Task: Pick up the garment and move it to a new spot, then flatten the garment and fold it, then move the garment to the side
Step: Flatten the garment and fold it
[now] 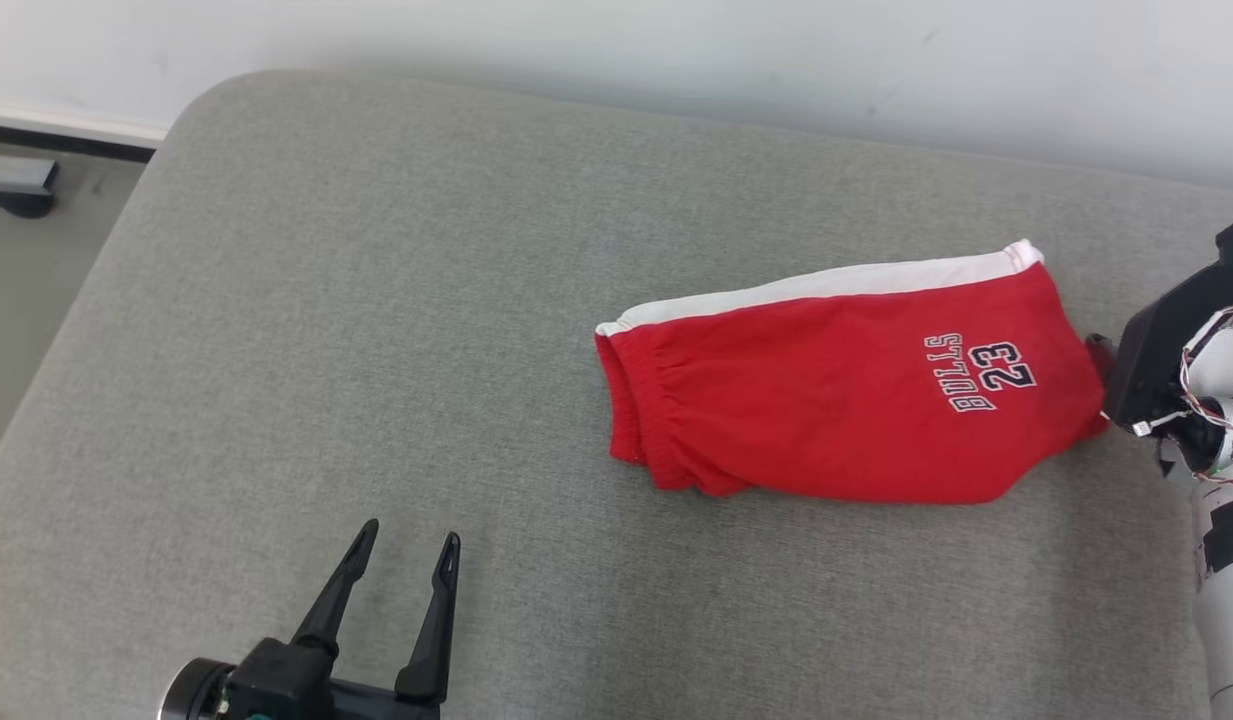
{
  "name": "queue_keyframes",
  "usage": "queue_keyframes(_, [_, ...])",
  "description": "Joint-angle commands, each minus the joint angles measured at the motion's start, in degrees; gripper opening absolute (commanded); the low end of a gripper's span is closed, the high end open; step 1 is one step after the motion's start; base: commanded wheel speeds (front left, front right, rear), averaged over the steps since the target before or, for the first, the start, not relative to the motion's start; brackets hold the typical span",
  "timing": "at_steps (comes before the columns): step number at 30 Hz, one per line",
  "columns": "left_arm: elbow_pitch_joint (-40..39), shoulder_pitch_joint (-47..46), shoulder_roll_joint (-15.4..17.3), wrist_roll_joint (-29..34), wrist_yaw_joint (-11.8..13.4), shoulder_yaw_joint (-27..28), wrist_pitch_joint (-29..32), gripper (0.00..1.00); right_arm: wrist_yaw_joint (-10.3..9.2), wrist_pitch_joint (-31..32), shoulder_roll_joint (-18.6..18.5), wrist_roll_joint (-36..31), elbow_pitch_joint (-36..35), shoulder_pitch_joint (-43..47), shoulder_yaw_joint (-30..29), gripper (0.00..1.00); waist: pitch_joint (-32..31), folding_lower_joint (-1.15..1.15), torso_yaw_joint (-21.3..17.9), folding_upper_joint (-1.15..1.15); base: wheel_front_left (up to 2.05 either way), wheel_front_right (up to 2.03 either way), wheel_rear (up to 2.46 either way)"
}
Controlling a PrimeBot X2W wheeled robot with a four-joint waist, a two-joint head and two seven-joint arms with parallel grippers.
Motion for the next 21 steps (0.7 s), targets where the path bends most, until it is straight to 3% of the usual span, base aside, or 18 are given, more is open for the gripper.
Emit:
queue_keyframes(1, [-0.62,0.34,0.03,-0.36,-0.05,0.22,-0.09,1.00,0.13,0.35,-0.06,-2.69,-0.80,-0.39,-0.41,1.00,0.84,0.01,1.14,0.00,0.00,0.00,0.00])
queue_keyframes(7, [-1.97,-0.90,-1.07,0.46,-0.21,-1.01,-0.23,1.00,0.13,2.06,1.87,-9.28,-2.48,-0.61,-5.44,1.00,2.47,0.01,3.35,0.00,0.00,0.00,0.00])
queue_keyframes(14, [-2.45,-1.47,-0.44,2.14,0.44,-1.95,-0.21,1.00,0.13,3.11,3.06,-12.40,-2.07,-0.47,-9.72,1.00,3.80,0.01,4.81,0.00,0.00,0.00,0.00])
queue_keyframes(21, [-2.79,-1.28,-0.17,1.92,0.87,-1.80,-0.22,1.00,0.13,3.05,4.19,-13.51,-1.14,0.18,-10.39,1.00,4.42,0.01,4.95,0.00,0.00,0.00,0.00])
